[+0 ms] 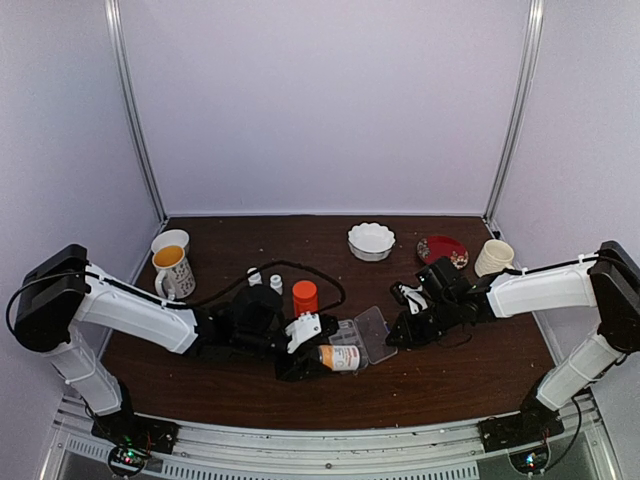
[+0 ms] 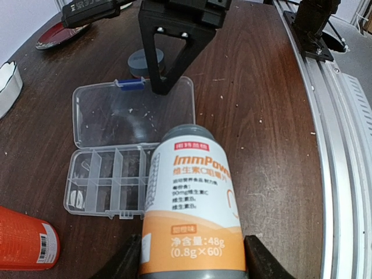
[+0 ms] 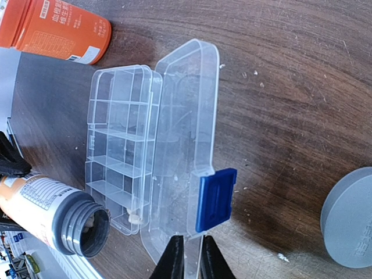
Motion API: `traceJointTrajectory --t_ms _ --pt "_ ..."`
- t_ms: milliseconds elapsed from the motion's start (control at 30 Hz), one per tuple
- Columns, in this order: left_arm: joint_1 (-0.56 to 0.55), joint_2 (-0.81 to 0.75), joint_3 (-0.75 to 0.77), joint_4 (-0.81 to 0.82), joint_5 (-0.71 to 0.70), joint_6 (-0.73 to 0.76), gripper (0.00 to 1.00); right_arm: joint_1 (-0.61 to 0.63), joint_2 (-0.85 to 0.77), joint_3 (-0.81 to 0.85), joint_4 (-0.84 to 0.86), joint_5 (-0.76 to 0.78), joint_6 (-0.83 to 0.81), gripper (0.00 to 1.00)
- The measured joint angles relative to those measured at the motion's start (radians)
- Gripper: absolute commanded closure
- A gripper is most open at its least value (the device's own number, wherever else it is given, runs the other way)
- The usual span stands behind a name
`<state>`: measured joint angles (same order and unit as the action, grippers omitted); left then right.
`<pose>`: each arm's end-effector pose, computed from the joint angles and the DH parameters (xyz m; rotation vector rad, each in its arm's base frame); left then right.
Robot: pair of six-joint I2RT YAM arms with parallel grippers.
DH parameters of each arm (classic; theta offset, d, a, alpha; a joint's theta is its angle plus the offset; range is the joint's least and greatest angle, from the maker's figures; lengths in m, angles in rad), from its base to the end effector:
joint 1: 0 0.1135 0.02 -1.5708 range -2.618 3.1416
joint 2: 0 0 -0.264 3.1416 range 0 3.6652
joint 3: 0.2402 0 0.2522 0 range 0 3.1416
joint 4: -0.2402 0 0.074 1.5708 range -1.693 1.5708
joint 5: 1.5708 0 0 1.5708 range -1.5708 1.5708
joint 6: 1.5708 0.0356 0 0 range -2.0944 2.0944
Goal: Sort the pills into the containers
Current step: Pour the pill into the compartment of the pill container.
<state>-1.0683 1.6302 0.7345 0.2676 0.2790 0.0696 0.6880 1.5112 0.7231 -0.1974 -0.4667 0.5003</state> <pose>0.1471 -0.2879 0.1597 1.3787 1.8502 -0.8454 0.2046 0.1889 0.1575 -0.4521 2.7095 1.0018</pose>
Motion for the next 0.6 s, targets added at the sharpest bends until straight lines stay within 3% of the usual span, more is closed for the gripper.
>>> traceJointTrajectory --t_ms 600 --pt "-0.007 -0.064 -0.035 0.034 -0.004 -0.002 1.00 0.000 0.000 0.000 -0.002 0.000 0.000 0.90"
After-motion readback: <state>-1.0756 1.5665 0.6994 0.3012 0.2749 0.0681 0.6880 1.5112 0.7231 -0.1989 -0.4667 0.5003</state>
